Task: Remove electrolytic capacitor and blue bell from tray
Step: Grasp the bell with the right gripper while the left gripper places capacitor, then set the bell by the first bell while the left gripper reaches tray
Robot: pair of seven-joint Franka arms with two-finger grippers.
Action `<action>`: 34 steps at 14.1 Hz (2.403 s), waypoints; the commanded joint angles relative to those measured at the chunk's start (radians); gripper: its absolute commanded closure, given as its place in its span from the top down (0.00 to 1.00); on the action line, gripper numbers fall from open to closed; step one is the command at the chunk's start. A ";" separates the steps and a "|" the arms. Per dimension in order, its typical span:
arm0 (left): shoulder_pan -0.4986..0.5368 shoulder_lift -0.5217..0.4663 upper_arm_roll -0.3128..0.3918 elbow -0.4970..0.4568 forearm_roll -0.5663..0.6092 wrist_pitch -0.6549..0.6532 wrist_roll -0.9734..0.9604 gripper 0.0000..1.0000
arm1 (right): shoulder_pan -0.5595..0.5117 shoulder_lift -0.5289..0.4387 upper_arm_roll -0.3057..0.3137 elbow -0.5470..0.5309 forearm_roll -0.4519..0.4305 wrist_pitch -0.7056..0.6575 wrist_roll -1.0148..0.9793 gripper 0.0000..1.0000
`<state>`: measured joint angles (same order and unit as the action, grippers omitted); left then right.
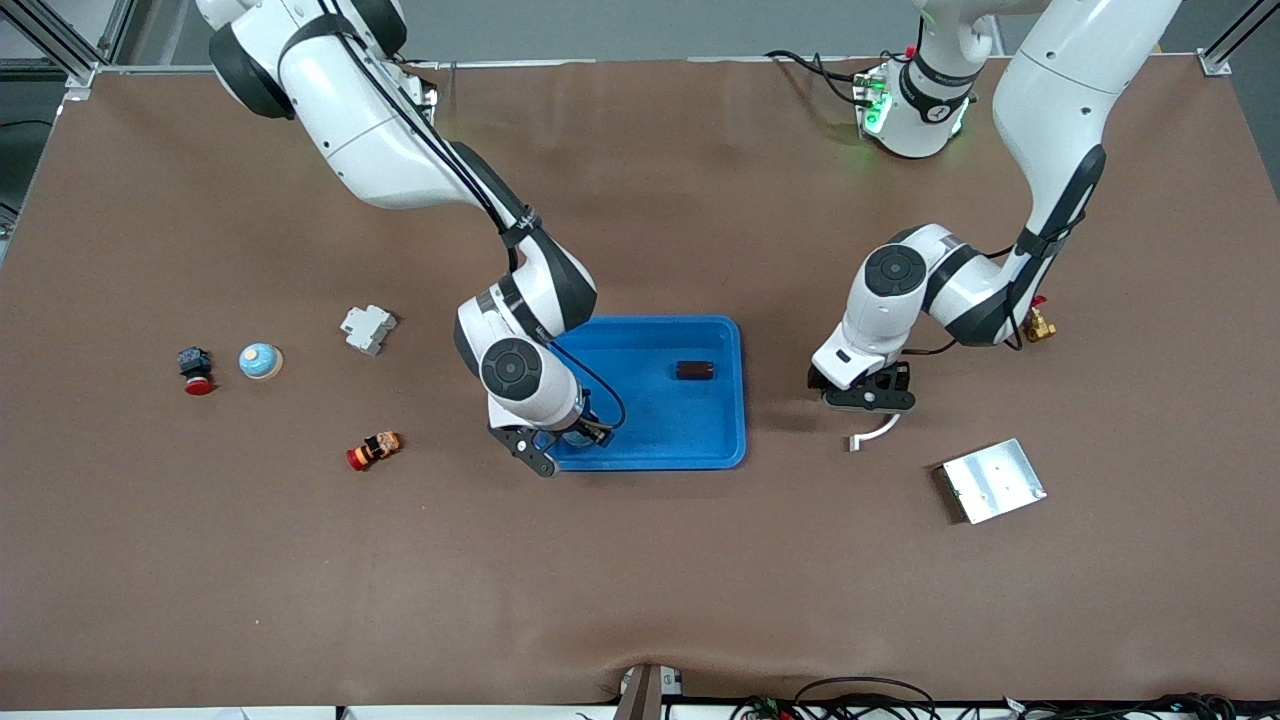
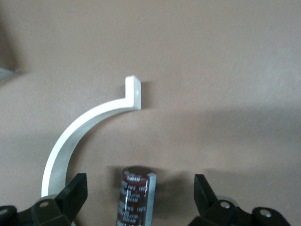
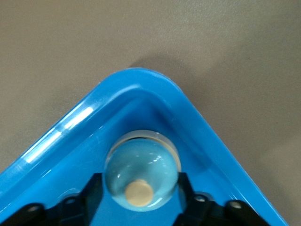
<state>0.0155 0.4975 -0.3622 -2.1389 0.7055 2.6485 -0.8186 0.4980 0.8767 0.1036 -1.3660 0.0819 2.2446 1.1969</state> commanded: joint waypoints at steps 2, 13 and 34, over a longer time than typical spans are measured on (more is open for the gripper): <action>0.008 -0.060 -0.024 -0.004 -0.070 -0.007 -0.074 1.00 | 0.002 -0.004 -0.002 0.031 -0.007 -0.016 0.012 0.16; -0.012 -0.074 -0.190 0.120 -0.308 -0.245 -0.723 1.00 | -0.203 -0.231 0.001 -0.024 0.010 -0.371 -0.472 0.00; -0.196 0.099 -0.225 0.404 -0.383 -0.354 -1.533 1.00 | -0.490 -0.335 -0.136 -0.489 -0.028 0.001 -1.324 0.88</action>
<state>-0.1417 0.5425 -0.5967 -1.7701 0.3196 2.3153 -2.2793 -0.0012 0.5571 -0.0239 -1.8376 0.0578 2.2338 -0.1295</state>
